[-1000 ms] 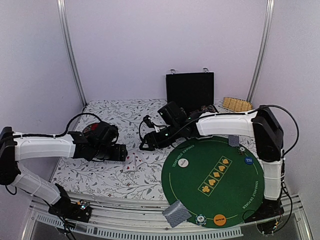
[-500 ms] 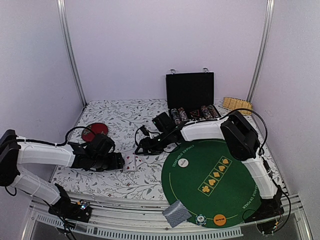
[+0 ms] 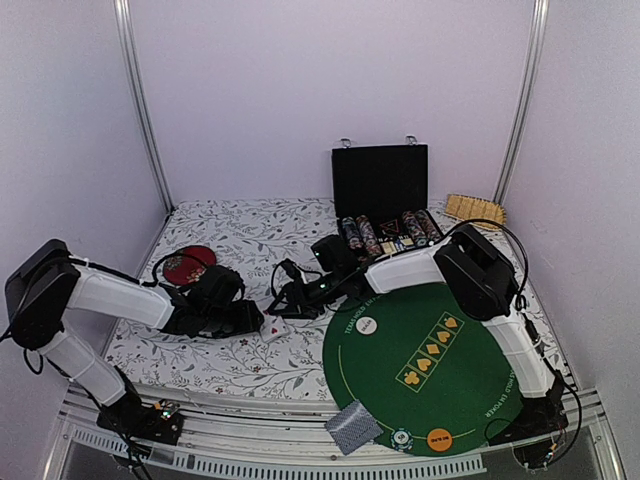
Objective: Distribute texas hold em gaming equipment
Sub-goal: Adjust the face-down deck piles at the center of the board.
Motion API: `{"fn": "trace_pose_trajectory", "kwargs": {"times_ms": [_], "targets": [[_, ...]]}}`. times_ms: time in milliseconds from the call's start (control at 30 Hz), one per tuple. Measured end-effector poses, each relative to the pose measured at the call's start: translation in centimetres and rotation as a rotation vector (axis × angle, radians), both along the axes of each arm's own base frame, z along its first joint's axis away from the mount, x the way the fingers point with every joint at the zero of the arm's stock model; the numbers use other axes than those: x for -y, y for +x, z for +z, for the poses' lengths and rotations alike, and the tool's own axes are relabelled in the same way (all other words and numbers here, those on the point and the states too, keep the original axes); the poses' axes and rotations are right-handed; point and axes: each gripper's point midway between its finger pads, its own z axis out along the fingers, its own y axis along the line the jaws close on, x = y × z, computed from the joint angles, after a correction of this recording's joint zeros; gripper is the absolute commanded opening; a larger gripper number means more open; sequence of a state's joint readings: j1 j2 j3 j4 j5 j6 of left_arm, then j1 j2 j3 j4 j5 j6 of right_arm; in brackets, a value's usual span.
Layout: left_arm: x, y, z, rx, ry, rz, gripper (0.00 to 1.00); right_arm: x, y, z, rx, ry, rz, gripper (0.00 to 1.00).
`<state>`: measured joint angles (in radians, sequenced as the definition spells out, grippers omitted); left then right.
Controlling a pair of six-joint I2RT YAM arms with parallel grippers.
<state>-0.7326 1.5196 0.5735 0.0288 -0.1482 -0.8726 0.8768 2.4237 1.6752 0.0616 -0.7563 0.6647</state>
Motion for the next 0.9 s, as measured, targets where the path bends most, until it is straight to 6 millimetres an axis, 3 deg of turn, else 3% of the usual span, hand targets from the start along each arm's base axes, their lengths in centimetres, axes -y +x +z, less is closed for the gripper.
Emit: {"fn": "trace_pose_trajectory", "kwargs": {"times_ms": [167,400,500,633,767,900], "targets": [[0.9,0.3,0.1,0.008,-0.043,-0.019,0.53,0.2,-0.1,0.0,-0.021,0.015,-0.018,0.54],[0.5,-0.4,0.4,0.008,-0.062,-0.032,0.56,0.6,0.1,0.4,0.016,-0.041,-0.037,0.56],[0.1,-0.7,1.5,0.023,-0.056,-0.043,0.60,0.9,0.6,1.9,0.077,-0.063,-0.038,0.57],[-0.3,-0.4,3.4,0.069,-0.044,-0.076,0.67,1.5,1.0,5.4,0.191,-0.054,-0.018,0.57],[-0.5,1.3,5.3,0.112,-0.038,-0.110,0.68,2.9,0.8,8.6,0.367,-0.045,0.019,0.57],[-2.3,4.4,5.5,0.119,-0.020,-0.080,0.72,4.6,-0.7,8.7,0.451,-0.062,0.063,0.56]]}}
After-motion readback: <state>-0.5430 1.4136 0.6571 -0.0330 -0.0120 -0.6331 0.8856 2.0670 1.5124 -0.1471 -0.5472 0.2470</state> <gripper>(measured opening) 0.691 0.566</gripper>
